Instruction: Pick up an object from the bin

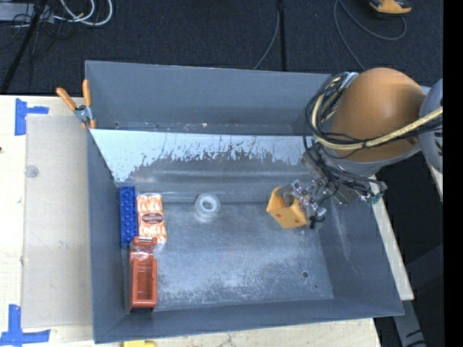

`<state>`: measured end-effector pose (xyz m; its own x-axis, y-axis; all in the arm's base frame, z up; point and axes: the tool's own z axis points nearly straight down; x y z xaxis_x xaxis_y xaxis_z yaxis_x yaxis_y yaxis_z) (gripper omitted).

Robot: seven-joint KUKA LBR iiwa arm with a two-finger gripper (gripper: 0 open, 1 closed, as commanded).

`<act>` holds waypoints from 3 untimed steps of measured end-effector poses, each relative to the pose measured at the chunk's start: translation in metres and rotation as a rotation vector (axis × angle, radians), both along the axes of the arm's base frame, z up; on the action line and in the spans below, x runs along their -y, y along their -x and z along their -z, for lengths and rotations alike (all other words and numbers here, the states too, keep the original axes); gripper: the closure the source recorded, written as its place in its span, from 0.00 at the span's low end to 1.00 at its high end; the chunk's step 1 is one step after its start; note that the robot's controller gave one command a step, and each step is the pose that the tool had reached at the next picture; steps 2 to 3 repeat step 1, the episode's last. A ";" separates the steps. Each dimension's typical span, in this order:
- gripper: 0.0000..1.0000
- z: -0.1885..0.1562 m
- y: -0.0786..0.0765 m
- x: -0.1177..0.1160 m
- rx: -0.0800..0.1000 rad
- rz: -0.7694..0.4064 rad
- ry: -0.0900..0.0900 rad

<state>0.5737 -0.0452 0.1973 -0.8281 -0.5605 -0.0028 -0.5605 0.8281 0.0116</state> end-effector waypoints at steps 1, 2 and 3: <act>1.00 0.052 -0.012 -0.011 0.008 -0.013 0.001; 1.00 0.052 -0.012 -0.011 0.008 -0.013 0.001; 1.00 0.052 -0.012 -0.011 0.008 -0.013 0.001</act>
Offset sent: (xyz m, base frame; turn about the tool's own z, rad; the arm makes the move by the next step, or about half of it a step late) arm 0.0381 -0.0125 0.0607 0.1075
